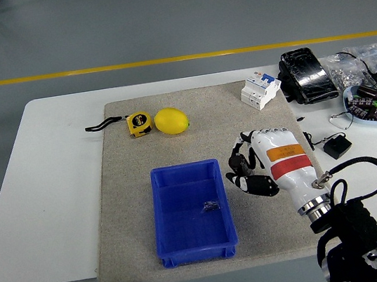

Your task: Pick up the battery,place it into the box

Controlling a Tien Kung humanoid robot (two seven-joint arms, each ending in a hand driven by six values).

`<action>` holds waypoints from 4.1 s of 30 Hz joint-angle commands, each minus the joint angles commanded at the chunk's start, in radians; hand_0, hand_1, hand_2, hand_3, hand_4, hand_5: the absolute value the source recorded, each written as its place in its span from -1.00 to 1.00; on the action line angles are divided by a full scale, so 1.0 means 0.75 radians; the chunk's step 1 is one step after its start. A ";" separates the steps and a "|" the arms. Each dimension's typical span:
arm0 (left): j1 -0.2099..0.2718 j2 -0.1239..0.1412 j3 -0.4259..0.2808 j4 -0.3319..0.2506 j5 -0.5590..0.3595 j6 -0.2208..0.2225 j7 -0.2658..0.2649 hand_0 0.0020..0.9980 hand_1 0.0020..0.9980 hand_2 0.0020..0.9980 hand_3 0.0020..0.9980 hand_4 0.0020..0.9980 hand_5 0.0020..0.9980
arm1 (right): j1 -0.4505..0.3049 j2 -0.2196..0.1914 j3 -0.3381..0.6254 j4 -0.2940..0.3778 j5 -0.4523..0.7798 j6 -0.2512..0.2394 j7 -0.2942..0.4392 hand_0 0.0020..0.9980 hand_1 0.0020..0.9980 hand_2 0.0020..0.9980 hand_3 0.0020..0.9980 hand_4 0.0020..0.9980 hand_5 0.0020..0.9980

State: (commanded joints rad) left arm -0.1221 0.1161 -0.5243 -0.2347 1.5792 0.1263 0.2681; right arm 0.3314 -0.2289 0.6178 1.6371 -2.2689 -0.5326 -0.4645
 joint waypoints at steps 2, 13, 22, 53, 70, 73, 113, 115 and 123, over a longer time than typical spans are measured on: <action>0.000 0.001 0.001 0.000 0.000 0.000 0.000 0.41 0.19 0.35 0.35 0.45 0.35 | 0.025 0.021 -0.040 -0.012 0.000 -0.003 0.000 -0.99 -0.72 -0.49 -0.21 0.76 -0.93; 0.005 0.006 -0.005 -0.003 0.013 -0.009 0.002 0.39 0.17 0.32 0.34 0.45 0.35 | 0.144 0.125 -0.184 -0.096 0.081 0.007 0.023 -0.87 -0.58 -0.33 -0.05 0.54 -0.79; 0.009 0.009 -0.008 -0.004 0.017 -0.010 0.000 0.39 0.15 0.32 0.34 0.45 0.34 | 0.185 0.152 -0.206 -0.120 0.136 0.092 0.046 -0.52 -0.15 0.12 0.60 0.90 -0.35; 0.001 0.002 0.004 -0.002 -0.009 -0.003 -0.003 0.37 0.14 0.31 0.34 0.44 0.32 | 0.281 -0.311 -0.109 -0.034 0.035 0.367 0.336 0.10 0.26 0.43 0.28 0.88 -0.39; -0.004 -0.011 0.013 -0.005 -0.028 -0.009 -0.021 0.41 0.16 0.33 0.33 0.44 0.32 | 0.491 -0.379 -0.336 -0.332 0.222 0.326 0.603 0.27 0.31 0.44 0.32 0.83 -0.51; -0.004 -0.013 0.010 -0.006 -0.020 -0.017 -0.023 0.42 0.19 0.36 0.33 0.44 0.32 | 0.517 -0.363 -0.357 -0.385 0.260 0.336 0.616 0.11 0.13 0.25 0.27 0.73 -0.58; 0.009 -0.025 0.006 -0.014 0.000 -0.042 -0.026 0.46 0.26 0.41 0.35 0.44 0.34 | 0.500 -0.291 -0.406 -0.632 0.301 0.336 0.671 0.04 0.01 0.14 0.14 0.55 -0.79; 0.007 -0.025 0.011 -0.014 -0.008 -0.041 -0.028 0.46 0.26 0.41 0.35 0.44 0.34 | 0.500 -0.291 -0.407 -0.641 0.304 0.332 0.674 0.04 0.01 0.14 0.14 0.55 -0.79; 0.001 -0.028 0.022 -0.015 -0.018 -0.041 -0.031 0.46 0.28 0.42 0.35 0.44 0.34 | 0.497 -0.288 -0.407 -0.658 0.314 0.308 0.686 -0.01 -0.03 0.07 0.05 0.50 -0.83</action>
State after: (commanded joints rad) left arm -0.1216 0.0952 -0.5081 -0.2459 1.5654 0.0954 0.2447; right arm 0.7039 -0.4449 0.3128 1.1438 -2.0333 -0.3014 0.0502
